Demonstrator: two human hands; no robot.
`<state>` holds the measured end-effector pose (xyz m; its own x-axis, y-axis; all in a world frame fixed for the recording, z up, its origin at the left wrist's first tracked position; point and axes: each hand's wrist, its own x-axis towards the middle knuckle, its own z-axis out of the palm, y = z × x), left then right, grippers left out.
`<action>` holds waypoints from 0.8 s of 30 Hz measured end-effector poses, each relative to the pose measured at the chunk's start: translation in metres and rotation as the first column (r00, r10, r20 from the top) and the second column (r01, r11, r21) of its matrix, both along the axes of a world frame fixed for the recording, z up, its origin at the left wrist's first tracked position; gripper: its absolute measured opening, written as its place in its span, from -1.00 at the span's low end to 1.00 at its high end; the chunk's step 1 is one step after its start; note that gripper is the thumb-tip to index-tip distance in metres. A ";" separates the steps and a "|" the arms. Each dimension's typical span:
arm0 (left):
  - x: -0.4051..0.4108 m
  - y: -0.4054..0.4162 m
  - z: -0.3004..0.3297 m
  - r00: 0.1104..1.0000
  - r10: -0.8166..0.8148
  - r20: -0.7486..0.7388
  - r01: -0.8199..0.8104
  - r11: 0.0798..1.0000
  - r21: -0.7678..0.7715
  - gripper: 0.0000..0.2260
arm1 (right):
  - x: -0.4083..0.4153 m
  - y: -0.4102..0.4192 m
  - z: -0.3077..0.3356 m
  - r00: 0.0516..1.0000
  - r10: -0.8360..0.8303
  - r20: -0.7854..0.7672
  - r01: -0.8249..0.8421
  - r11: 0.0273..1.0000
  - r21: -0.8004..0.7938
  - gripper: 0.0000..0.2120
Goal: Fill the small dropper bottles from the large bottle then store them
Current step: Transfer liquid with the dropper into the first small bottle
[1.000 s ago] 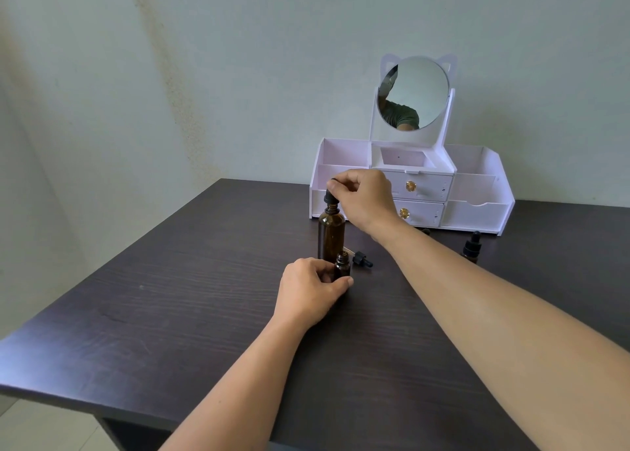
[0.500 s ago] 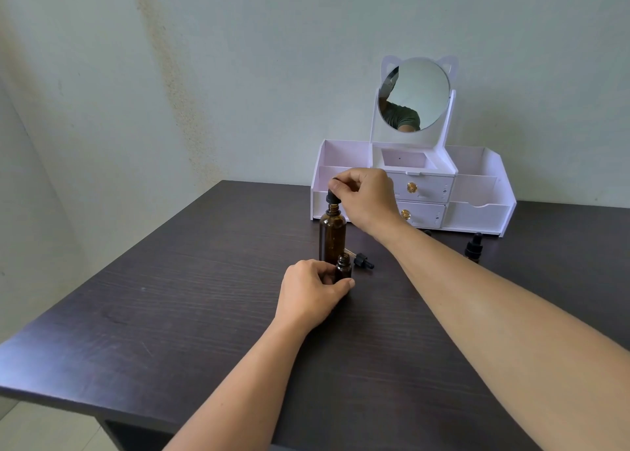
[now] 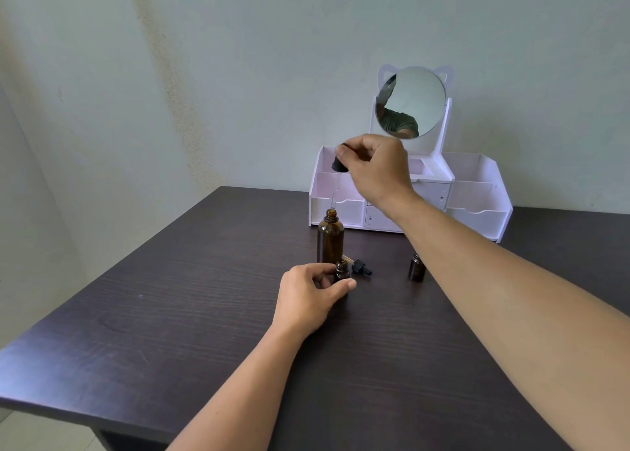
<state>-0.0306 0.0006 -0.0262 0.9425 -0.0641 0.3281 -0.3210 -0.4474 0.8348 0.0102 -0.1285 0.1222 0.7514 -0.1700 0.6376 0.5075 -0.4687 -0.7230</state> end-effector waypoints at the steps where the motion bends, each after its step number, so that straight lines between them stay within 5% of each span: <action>1: 0.000 0.000 -0.001 1.000 -0.001 -0.002 0.001 1.000 -0.007 -0.61 | -0.001 -0.001 0.004 1.000 -0.002 0.015 0.002 1.000 0.006 -0.91; 24: -0.002 -0.001 0.002 1.000 0.016 -0.024 -0.017 1.000 -0.020 -0.65 | -0.039 -0.016 -0.032 0.997 0.042 -0.060 -0.046 0.997 -0.062 -0.91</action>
<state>-0.0329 -0.0003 -0.0246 0.9508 -0.0421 0.3070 -0.2940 -0.4353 0.8509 -0.0286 -0.1445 0.0897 0.7934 -0.0965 0.6010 0.4867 -0.4925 -0.7215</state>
